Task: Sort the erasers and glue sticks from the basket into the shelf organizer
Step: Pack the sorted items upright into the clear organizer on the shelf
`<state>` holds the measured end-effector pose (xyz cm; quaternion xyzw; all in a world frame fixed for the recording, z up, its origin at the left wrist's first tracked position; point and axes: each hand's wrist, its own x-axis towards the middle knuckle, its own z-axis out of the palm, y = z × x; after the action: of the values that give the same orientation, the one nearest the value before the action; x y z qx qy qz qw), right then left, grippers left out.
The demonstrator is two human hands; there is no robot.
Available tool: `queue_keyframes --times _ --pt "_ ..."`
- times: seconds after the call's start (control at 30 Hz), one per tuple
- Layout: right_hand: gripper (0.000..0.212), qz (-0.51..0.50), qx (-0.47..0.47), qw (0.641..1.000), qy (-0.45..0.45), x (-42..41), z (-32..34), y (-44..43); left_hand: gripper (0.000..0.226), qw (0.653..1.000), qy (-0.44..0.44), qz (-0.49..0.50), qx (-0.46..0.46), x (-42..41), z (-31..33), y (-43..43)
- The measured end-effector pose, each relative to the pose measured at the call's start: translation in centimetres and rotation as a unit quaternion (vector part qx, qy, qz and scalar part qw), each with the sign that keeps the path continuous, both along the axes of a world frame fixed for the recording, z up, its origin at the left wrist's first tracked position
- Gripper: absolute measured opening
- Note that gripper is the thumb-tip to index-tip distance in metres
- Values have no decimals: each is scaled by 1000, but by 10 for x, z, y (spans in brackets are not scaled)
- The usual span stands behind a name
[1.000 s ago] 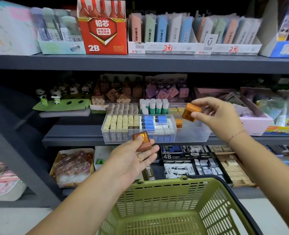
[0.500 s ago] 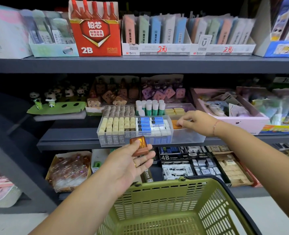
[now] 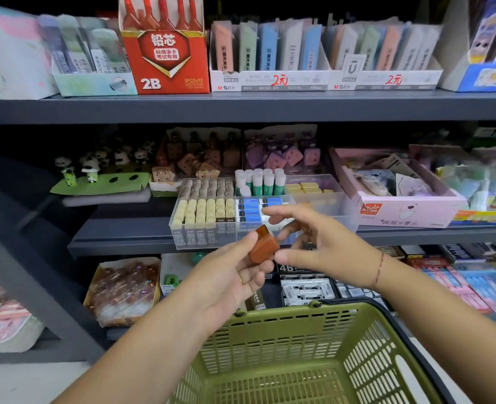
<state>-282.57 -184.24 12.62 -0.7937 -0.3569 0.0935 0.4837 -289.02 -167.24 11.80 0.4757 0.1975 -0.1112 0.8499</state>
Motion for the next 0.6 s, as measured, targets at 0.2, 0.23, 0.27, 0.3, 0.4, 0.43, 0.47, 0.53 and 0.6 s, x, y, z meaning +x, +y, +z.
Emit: queue_keyframes --times 0.2,0.23,0.27,0.3,0.4,0.43,0.47,0.53,0.6 --pt "49 -87 78 993 0 -12 -16 11 28 998 28 -12 -62 -2 2 -2" --pt "46 -101 91 991 -3 -15 -20 14 30 997 30 -18 -65 -2 2 -3" --pt "43 -112 109 988 1 -17 -22 17 30 997 31 -25 -67 -3 2 -4" --pt "42 -124 129 984 11 -18 -24 19 29 997 30 -32 -69 -4 2 -6" --pt "41 -146 157 975 52 -18 -27 22 29 996 16 -48 -67 -6 3 -8" --pt "39 -141 155 976 59 -18 -25 22 29 997 7 -55 -51 -6 3 -8" --pt "37 -133 153 977 61 -18 -22 20 28 998 -6 -64 -13 -6 2 -7" --pt "34 -141 149 978 37 -11 -12 10 28 981 -52 -73 172 -6 3 -4" --pt "34 -195 128 972 -16 10 0 -8 29 892 -133 -37 430 -1 -2 6"
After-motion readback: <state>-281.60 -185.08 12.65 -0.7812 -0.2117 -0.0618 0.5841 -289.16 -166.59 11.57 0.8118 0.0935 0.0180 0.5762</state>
